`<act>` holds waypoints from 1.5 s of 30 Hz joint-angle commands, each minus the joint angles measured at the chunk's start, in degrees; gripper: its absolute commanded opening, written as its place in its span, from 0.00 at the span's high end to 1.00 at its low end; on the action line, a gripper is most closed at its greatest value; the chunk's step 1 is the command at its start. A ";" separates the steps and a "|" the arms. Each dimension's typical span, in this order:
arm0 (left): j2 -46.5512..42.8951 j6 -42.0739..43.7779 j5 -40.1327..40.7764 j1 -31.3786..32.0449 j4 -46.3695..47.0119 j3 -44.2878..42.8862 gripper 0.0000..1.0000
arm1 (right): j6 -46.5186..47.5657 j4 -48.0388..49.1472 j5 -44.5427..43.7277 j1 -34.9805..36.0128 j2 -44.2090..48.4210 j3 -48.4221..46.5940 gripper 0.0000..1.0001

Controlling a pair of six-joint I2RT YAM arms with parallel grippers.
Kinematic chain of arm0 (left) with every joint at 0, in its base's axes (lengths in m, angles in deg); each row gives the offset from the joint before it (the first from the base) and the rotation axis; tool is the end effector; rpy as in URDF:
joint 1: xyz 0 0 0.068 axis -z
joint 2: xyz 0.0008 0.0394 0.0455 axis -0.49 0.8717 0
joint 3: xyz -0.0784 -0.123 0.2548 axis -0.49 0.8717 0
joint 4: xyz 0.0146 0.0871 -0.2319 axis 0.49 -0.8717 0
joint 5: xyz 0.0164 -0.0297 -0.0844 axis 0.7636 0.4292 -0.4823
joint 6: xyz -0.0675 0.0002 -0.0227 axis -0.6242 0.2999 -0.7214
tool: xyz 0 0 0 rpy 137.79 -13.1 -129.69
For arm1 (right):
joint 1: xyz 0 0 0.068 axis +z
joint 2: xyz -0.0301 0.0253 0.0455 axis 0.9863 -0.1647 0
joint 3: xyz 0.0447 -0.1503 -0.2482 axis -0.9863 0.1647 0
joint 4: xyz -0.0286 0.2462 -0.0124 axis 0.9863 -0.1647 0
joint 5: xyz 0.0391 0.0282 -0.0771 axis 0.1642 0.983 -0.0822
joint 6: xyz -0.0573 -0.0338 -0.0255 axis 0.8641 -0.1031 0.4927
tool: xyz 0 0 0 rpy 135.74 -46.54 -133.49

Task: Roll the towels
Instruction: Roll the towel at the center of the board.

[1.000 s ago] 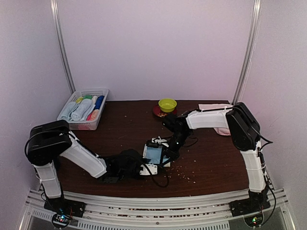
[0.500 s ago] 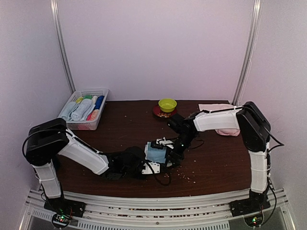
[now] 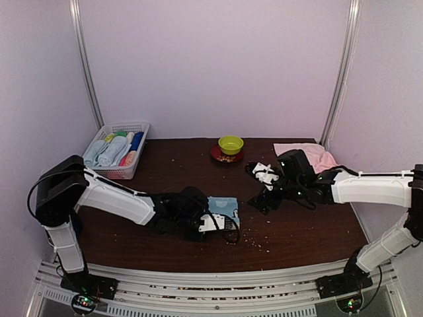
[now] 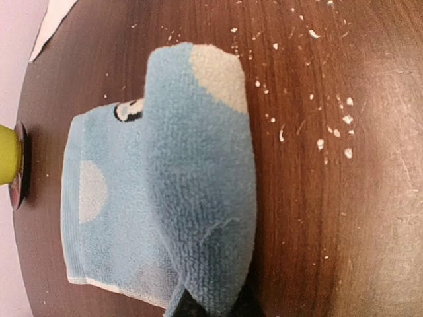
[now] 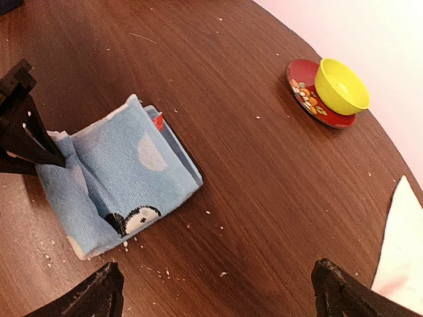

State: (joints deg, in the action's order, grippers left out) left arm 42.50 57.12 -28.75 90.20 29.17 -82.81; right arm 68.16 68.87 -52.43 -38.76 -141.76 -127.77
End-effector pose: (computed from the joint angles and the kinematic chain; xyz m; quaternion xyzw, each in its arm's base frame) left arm 0.1882 -0.3253 0.1468 0.6669 0.6578 -0.0401 0.3478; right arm 0.2233 0.2101 0.2414 -0.4693 0.7727 0.1518 0.3997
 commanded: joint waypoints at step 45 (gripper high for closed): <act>21.21 -5.71 -31.64 -14.79 -42.94 -32.34 0.81 | 22.69 27.64 -24.40 24.02 -8.55 14.28 0.22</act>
State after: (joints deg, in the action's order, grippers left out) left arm 59.28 50.87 -64.12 76.32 -10.44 -114.98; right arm 88.48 98.99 -70.55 -15.22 -147.29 -109.41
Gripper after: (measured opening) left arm 0.194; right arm 0.787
